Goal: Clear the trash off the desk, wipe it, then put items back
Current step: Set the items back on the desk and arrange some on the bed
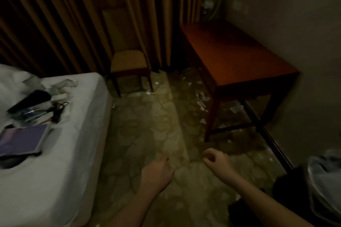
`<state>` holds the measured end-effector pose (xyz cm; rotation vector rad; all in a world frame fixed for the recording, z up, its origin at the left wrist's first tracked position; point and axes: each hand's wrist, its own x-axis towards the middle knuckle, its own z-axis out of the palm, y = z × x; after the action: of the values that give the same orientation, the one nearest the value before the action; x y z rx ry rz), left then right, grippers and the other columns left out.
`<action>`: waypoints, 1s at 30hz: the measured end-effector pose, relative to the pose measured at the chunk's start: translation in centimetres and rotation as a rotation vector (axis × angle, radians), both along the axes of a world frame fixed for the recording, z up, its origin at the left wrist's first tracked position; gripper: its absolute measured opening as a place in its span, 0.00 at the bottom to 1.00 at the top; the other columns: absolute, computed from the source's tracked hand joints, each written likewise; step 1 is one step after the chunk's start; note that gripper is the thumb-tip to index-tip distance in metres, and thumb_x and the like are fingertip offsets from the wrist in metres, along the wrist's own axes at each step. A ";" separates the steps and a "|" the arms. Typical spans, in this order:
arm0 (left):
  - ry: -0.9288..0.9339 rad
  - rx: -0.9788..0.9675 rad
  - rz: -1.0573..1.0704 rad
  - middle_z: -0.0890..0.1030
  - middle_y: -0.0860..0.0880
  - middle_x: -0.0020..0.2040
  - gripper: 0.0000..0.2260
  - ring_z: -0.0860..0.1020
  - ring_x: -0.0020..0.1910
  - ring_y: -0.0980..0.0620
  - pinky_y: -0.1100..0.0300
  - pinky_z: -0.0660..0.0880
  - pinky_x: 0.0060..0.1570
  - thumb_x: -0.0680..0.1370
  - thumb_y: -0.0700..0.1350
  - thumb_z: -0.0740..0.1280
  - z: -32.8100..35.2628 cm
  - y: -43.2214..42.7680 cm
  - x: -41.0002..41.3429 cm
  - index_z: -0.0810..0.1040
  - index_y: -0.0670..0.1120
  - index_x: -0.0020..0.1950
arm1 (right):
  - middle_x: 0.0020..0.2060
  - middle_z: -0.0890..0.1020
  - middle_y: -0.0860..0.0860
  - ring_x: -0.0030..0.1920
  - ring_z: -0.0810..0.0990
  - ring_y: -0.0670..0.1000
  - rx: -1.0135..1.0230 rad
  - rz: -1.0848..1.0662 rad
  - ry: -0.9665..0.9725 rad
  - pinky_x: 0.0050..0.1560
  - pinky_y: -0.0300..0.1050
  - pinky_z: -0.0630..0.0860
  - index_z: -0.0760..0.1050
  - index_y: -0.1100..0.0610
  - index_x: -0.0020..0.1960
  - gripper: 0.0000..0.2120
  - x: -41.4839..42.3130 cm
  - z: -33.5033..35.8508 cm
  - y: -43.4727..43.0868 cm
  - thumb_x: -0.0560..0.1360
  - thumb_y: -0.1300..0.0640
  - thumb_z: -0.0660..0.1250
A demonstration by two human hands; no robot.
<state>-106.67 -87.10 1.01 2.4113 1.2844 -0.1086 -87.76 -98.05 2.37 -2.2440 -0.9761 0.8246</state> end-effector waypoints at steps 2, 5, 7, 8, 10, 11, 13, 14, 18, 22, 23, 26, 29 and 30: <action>-0.018 0.021 0.076 0.73 0.52 0.67 0.20 0.73 0.64 0.51 0.59 0.71 0.58 0.78 0.58 0.58 -0.3 4.2 -2.7 0.68 0.53 0.68 | 0.49 0.81 0.51 0.49 0.79 0.49 -0.004 0.019 -0.007 0.50 0.42 0.74 0.78 0.56 0.56 0.09 -1.8 0.2 5.0 0.76 0.57 0.66; -0.037 0.035 0.207 0.73 0.51 0.67 0.22 0.72 0.65 0.51 0.58 0.71 0.59 0.78 0.59 0.58 -0.2 9.4 -7.3 0.68 0.52 0.70 | 0.49 0.82 0.51 0.48 0.79 0.48 -0.030 0.107 -0.017 0.50 0.41 0.75 0.78 0.54 0.57 0.11 -4.9 0.1 11.7 0.75 0.57 0.67; -0.050 0.023 0.293 0.72 0.51 0.69 0.23 0.72 0.65 0.50 0.57 0.71 0.61 0.78 0.59 0.58 -0.2 12.4 -10.3 0.67 0.52 0.71 | 0.46 0.81 0.49 0.46 0.79 0.48 -0.031 0.187 -0.011 0.47 0.41 0.75 0.78 0.53 0.55 0.10 -7.2 0.2 16.1 0.75 0.57 0.67; -0.068 0.007 0.345 0.71 0.51 0.69 0.23 0.72 0.65 0.49 0.56 0.71 0.62 0.78 0.59 0.58 -0.1 13.9 -11.7 0.67 0.51 0.71 | 0.44 0.80 0.49 0.45 0.78 0.48 -0.022 0.228 0.008 0.44 0.40 0.73 0.78 0.53 0.54 0.08 -8.4 0.2 18.5 0.75 0.58 0.67; -0.113 -0.012 0.445 0.71 0.50 0.70 0.24 0.72 0.66 0.48 0.54 0.70 0.63 0.79 0.59 0.58 -0.3 16.7 -14.2 0.66 0.51 0.72 | 0.41 0.78 0.49 0.42 0.77 0.47 -0.008 0.326 0.026 0.41 0.38 0.70 0.77 0.54 0.52 0.06 -10.6 0.2 23.0 0.76 0.59 0.66; -0.127 -0.018 0.498 0.71 0.50 0.69 0.24 0.72 0.65 0.49 0.55 0.70 0.63 0.79 0.59 0.58 -0.5 17.7 -15.2 0.66 0.51 0.72 | 0.41 0.78 0.48 0.42 0.77 0.47 -0.019 0.377 0.027 0.41 0.38 0.70 0.77 0.54 0.52 0.05 -11.5 -0.2 25.1 0.76 0.59 0.66; -0.127 -0.015 0.569 0.72 0.51 0.68 0.22 0.73 0.63 0.50 0.59 0.71 0.60 0.80 0.58 0.58 -1.1 19.6 -16.7 0.66 0.51 0.72 | 0.40 0.78 0.46 0.42 0.77 0.47 -0.037 0.477 0.036 0.42 0.40 0.73 0.76 0.52 0.49 0.04 -12.7 -1.0 29.2 0.76 0.59 0.66; -0.116 -0.012 0.590 0.73 0.51 0.67 0.21 0.73 0.63 0.51 0.60 0.70 0.58 0.80 0.57 0.57 -1.2 20.7 -17.2 0.67 0.52 0.71 | 0.39 0.78 0.45 0.42 0.77 0.48 -0.036 0.514 0.059 0.43 0.42 0.74 0.75 0.51 0.48 0.03 -13.1 -1.4 31.2 0.76 0.58 0.66; -0.082 -0.019 0.781 0.74 0.52 0.64 0.18 0.75 0.61 0.50 0.57 0.71 0.55 0.79 0.57 0.57 -1.9 27.4 -19.6 0.69 0.53 0.68 | 0.39 0.79 0.45 0.43 0.79 0.49 -0.023 0.689 0.092 0.48 0.46 0.77 0.76 0.52 0.48 0.05 -14.9 -3.4 41.9 0.74 0.60 0.69; -0.037 -0.042 0.988 0.73 0.53 0.65 0.19 0.74 0.62 0.51 0.55 0.73 0.57 0.80 0.58 0.56 -2.2 33.4 -20.9 0.66 0.54 0.70 | 0.37 0.80 0.47 0.40 0.79 0.47 0.000 0.859 0.098 0.41 0.34 0.74 0.78 0.52 0.45 0.06 -16.0 -4.1 52.2 0.73 0.63 0.71; -0.038 -0.048 1.039 0.73 0.53 0.65 0.19 0.74 0.61 0.51 0.54 0.73 0.57 0.80 0.58 0.55 -2.1 34.9 -21.2 0.66 0.54 0.70 | 0.36 0.79 0.45 0.38 0.79 0.45 0.001 0.899 0.092 0.40 0.33 0.73 0.76 0.50 0.42 0.09 -16.4 -4.1 54.6 0.72 0.63 0.71; -0.044 -0.071 1.175 0.73 0.54 0.65 0.19 0.74 0.61 0.51 0.55 0.72 0.56 0.80 0.59 0.55 -1.8 38.3 -22.3 0.67 0.55 0.68 | 0.37 0.79 0.46 0.39 0.79 0.45 -0.021 0.996 0.071 0.44 0.39 0.75 0.74 0.47 0.41 0.13 -17.8 -4.5 61.0 0.72 0.65 0.71; -0.041 -0.084 1.304 0.73 0.55 0.65 0.19 0.74 0.61 0.52 0.56 0.72 0.56 0.79 0.60 0.56 -2.1 39.9 -23.6 0.67 0.56 0.68 | 0.39 0.79 0.46 0.44 0.79 0.50 -0.095 1.085 0.082 0.49 0.44 0.77 0.74 0.48 0.43 0.10 -20.6 -4.7 65.4 0.73 0.63 0.69; -0.045 -0.088 1.351 0.73 0.55 0.65 0.19 0.74 0.61 0.53 0.56 0.72 0.56 0.79 0.60 0.57 -2.4 40.6 -24.3 0.66 0.56 0.68 | 0.40 0.78 0.46 0.44 0.78 0.49 -0.111 1.117 0.101 0.48 0.40 0.76 0.75 0.49 0.44 0.08 -21.8 -5.0 66.8 0.74 0.62 0.69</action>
<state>-130.96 -46.45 -1.36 1.0420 2.4598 0.2627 -109.56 -31.20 -2.64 -1.5697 -2.1997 1.4208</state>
